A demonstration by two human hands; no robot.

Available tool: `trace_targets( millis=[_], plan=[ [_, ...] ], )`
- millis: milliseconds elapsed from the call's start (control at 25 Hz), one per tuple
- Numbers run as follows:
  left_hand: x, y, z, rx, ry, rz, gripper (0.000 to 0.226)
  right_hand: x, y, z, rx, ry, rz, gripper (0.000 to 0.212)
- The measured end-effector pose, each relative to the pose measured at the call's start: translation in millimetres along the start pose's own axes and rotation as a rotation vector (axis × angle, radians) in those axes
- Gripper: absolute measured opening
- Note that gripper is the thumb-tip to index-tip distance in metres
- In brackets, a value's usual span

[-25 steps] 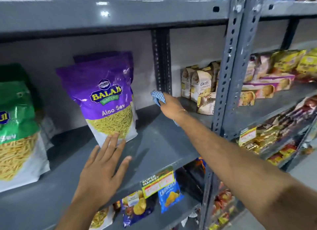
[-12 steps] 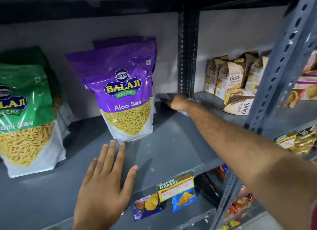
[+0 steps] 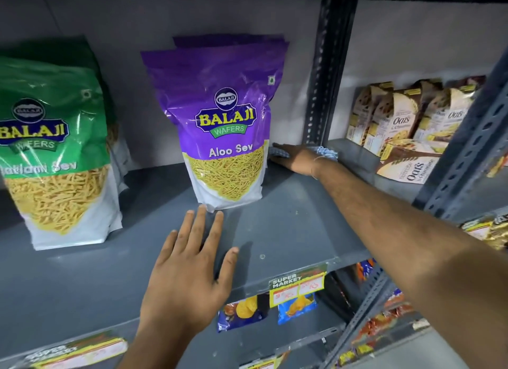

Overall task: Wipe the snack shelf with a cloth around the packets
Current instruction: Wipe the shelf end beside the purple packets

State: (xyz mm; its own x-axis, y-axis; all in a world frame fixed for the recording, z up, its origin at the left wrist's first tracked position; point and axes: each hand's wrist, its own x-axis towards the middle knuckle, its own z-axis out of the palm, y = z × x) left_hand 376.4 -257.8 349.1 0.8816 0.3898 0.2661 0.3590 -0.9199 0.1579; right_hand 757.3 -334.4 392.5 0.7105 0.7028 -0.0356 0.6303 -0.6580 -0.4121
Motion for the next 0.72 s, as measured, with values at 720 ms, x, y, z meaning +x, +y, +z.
trace_targets(
  millis=[720],
  plan=[
    [0,6,-8,0.005,-0.086,-0.009,0.073,-129,-10,-21,0.322,0.176,-0.027,0.035]
  ],
)
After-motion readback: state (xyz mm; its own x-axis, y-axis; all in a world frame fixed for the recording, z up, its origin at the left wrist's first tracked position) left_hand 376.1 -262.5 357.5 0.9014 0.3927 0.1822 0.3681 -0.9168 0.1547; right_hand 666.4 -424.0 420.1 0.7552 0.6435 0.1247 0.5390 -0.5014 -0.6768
